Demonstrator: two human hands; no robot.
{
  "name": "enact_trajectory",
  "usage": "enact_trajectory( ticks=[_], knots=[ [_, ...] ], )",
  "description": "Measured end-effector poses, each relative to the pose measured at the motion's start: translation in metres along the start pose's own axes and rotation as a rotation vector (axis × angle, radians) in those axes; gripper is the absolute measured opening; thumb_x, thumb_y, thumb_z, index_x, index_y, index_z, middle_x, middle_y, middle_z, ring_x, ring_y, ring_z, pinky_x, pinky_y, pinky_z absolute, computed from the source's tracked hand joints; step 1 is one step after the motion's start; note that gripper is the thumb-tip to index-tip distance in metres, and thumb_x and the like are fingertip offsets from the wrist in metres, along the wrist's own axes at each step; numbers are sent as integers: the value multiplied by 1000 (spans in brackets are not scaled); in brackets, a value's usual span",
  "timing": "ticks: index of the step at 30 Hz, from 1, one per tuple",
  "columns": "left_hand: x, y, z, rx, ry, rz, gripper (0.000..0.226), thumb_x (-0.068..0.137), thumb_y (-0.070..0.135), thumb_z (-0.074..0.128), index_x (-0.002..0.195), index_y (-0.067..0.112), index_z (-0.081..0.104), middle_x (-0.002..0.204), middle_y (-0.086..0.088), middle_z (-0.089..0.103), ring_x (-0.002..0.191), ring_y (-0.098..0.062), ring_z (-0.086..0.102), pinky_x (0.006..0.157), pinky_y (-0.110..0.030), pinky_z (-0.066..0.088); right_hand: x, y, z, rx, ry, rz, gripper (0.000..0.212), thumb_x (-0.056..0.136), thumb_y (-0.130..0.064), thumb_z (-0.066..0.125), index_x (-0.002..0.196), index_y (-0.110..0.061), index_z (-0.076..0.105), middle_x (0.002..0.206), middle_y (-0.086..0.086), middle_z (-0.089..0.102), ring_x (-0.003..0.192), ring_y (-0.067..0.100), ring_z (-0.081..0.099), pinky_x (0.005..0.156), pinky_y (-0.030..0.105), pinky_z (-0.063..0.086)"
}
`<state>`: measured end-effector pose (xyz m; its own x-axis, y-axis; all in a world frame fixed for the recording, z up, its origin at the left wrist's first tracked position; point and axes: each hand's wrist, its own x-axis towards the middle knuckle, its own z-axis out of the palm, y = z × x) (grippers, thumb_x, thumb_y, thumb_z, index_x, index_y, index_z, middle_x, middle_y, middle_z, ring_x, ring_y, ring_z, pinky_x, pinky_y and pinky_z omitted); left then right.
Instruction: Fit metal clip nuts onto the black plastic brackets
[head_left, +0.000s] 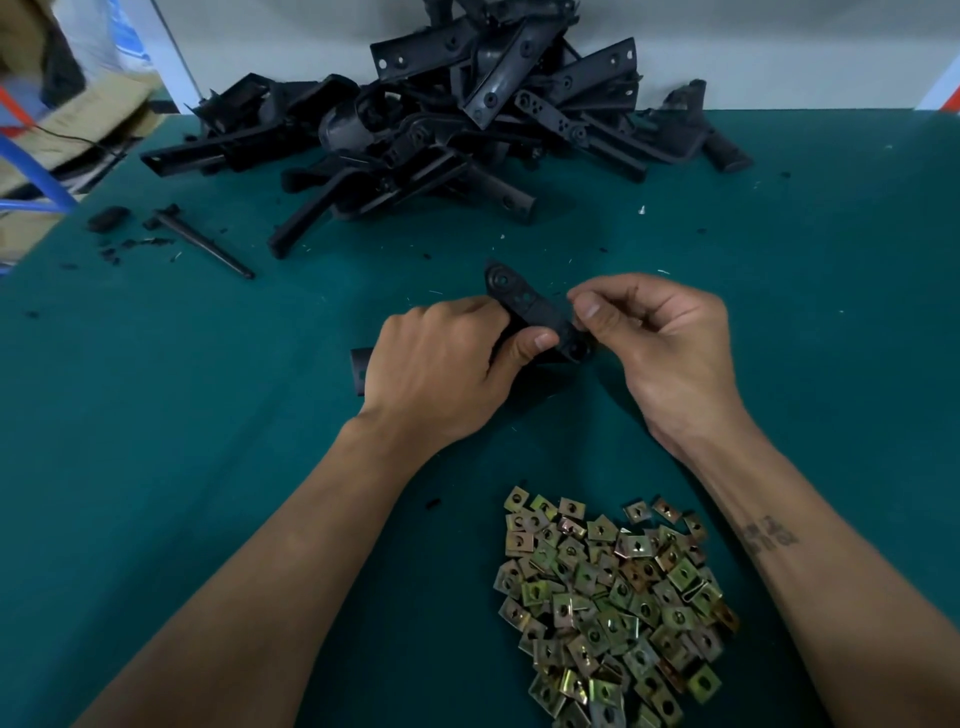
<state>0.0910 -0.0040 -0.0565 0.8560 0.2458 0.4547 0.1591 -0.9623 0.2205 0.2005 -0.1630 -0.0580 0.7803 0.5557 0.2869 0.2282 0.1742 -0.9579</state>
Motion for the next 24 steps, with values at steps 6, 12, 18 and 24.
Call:
enact_trajectory(
  ticks=[6, 12, 18, 24],
  knots=[
    [0, 0, 0, 9, -15, -10, 70, 96, 72, 20, 89, 20, 66, 81, 4, 65, 70, -29, 62, 56, -38, 44, -2, -2, 1, 86, 71, 3, 14, 80, -8, 82, 82, -19, 75, 77, -1, 77, 73, 8, 71, 73, 19, 55],
    [0, 1, 0, 16, -16, -26, 70, 96, 72, 19, 94, 22, 68, 83, 5, 66, 72, -29, 63, 58, -39, 45, -4, -3, 2, 29, 42, 6, 21, 83, 3, 75, 87, -18, 77, 82, -1, 78, 79, 9, 72, 75, 18, 55],
    [0, 1, 0, 5, -4, -33, 70, 96, 72, 21, 89, 19, 66, 80, 4, 65, 69, -30, 62, 56, -38, 44, -6, -3, 5, 95, 122, 33, 15, 80, -2, 81, 84, -16, 76, 81, 5, 78, 79, 16, 74, 78, 24, 57],
    [-1, 1, 0, 35, 15, -44, 69, 96, 71, 21, 88, 20, 67, 79, 4, 66, 68, -31, 63, 54, -35, 40, -6, -5, 3, 53, 109, 65, 14, 80, -4, 81, 83, -17, 76, 82, 5, 78, 79, 16, 74, 78, 23, 57]
  ],
)
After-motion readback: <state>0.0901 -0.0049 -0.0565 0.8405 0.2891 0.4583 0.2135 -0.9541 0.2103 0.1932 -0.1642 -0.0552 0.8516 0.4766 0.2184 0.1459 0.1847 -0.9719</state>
